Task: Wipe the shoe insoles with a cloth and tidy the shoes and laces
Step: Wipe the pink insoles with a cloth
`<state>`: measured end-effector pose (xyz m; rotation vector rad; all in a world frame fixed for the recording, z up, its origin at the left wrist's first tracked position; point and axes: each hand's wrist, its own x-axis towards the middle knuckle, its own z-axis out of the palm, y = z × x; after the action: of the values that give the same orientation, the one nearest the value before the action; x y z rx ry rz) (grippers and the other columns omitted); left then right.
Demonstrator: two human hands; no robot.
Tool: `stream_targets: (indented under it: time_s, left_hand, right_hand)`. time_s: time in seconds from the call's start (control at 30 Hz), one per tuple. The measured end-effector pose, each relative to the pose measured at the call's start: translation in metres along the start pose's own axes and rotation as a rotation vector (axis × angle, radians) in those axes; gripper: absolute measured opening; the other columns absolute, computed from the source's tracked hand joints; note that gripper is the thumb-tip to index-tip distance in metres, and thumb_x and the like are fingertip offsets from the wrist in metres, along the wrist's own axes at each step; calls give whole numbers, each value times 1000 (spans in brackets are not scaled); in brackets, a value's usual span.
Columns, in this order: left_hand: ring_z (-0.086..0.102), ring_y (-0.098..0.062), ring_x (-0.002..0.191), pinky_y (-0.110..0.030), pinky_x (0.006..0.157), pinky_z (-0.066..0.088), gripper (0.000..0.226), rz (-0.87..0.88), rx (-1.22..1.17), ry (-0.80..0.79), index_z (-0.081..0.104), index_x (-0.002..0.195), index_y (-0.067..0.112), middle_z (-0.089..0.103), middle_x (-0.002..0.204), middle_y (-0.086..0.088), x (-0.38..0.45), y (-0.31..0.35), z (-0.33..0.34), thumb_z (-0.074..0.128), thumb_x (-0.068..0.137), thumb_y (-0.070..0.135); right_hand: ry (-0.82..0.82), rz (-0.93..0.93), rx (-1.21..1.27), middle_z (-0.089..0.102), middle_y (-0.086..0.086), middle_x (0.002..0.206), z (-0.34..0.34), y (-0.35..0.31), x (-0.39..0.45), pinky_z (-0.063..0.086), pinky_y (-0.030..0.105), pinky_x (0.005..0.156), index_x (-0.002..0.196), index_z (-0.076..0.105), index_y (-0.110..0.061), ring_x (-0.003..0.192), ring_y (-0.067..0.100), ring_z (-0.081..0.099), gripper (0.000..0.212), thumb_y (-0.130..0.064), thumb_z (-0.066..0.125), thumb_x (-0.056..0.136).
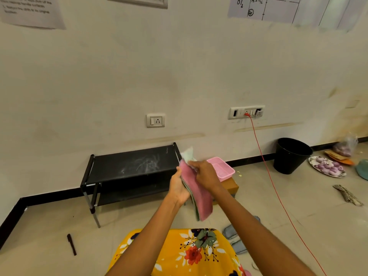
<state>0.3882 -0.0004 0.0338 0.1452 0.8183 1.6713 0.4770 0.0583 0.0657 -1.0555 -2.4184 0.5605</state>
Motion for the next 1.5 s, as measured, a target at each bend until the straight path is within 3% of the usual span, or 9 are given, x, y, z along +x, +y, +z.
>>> stream_targets:
  time_s: [0.27, 0.4, 0.57, 0.77, 0.9, 1.1, 1.27, 1.4, 1.5]
  left_hand:
    - [66, -25, 84, -36, 79, 54, 48, 30, -33, 28, 56, 117, 3, 69, 88, -15, 1, 6, -6, 28, 101, 40]
    - [62, -28, 99, -37, 73, 57, 45, 12, -52, -57, 53, 129, 18, 63, 112, -16, -7, 5, 10, 24, 102, 40]
    - [62, -27, 93, -37, 82, 52, 56, 9, -25, -23, 52, 128, 1, 67, 97, -16, -2, 14, 6, 26, 101, 43]
    - [61, -28, 100, -40, 86, 51, 51, -29, 49, -81, 53, 127, 5, 62, 113, -18, -12, 8, 17, 27, 101, 41]
    - [61, -29, 96, -40, 85, 49, 53, -13, 16, -21, 54, 125, 1, 65, 102, -18, -7, 11, 6, 27, 101, 41]
    - [61, -28, 96, -39, 86, 48, 54, -46, -8, -72, 53, 125, 1, 66, 102, -17, -14, 3, 13, 25, 102, 40]
    - [58, -33, 100, -43, 89, 47, 61, -50, 9, 25, 49, 128, -4, 61, 109, -23, -7, 12, -1, 27, 100, 45]
    - [59, -30, 96, -43, 89, 45, 53, -30, -28, -26, 50, 126, 0, 62, 106, -20, -16, 9, 10, 27, 101, 41]
    - [58, -30, 95, -41, 88, 45, 58, -5, -44, 19, 46, 131, -4, 61, 105, -21, -16, 12, 11, 27, 101, 41]
  right_hand:
    - [-68, -66, 149, 69, 8, 109, 4, -30, -22, 46, 26, 98, 109, 68, -11, 98, 17, 63, 23, -8, 54, 91]
    - [95, 82, 156, 57, 14, 114, -14, -21, 7, 47, 28, 92, 117, 60, -10, 102, 24, 58, 32, -11, 64, 85]
    - [17, -2, 125, 70, 12, 98, 2, -36, -9, 48, 20, 84, 97, 72, -7, 89, 19, 65, 16, -12, 57, 90]
    - [291, 178, 152, 69, 13, 100, -14, -19, 3, 44, 19, 76, 98, 70, -2, 88, 19, 63, 20, -16, 55, 93]
    - [101, -44, 123, 69, 8, 98, 3, -30, -24, 41, 6, 73, 96, 71, -7, 80, 8, 57, 17, -12, 54, 92]
    - [204, 44, -27, 68, 11, 96, -10, -14, -9, 53, 28, 78, 94, 70, -7, 89, 22, 65, 19, -11, 51, 93]
    - [-35, -139, 1, 67, 8, 110, 1, -21, -37, 46, 23, 92, 108, 69, -10, 99, 19, 62, 22, -16, 53, 93]
    - [156, 66, 15, 68, 10, 108, -3, 1, -22, 47, 22, 86, 110, 68, -10, 96, 19, 62, 22, -19, 56, 93]
    - [108, -62, 50, 67, 7, 106, 8, -12, -34, 43, 17, 85, 105, 69, -9, 96, 16, 61, 20, -19, 58, 91]
